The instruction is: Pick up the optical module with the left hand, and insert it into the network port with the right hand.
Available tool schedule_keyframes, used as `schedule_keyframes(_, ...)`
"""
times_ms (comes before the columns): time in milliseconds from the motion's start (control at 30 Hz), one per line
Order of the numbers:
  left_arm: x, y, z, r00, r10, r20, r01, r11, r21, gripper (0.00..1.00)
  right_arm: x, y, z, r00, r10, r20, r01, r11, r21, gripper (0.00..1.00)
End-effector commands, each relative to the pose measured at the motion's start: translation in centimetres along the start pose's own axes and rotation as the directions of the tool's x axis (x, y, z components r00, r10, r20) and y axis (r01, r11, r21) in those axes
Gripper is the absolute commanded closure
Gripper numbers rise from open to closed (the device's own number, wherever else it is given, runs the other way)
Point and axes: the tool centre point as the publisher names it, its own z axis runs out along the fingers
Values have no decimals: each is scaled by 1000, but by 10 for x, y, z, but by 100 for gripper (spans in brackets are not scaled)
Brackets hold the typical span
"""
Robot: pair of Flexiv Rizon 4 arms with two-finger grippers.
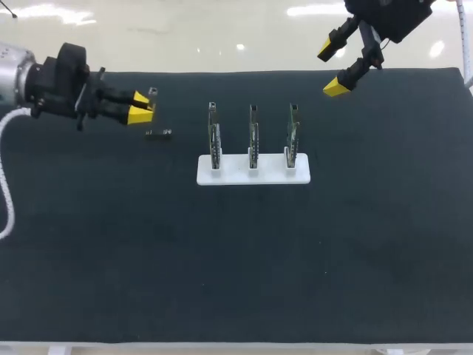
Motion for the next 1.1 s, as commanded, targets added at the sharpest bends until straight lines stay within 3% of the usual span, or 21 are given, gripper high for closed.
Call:
schedule_keyframes(33, -2, 1, 14, 999, 9, 49, -10, 1000, 11, 100, 0, 0, 0, 1000, -1, 1, 1, 1000, 1, 0)
schedule_keyframes(733, -28, 13, 61, 986, 24, 162, -21, 999, -25, 100, 0, 0, 0, 1000, -1, 1, 1, 1000, 1, 0)
schedule_keyframes(1100, -30, 11, 76, 984, 24, 177, -21, 1000, -16, 100, 0, 0, 0, 1000, -1, 1, 1, 1000, 1, 0)
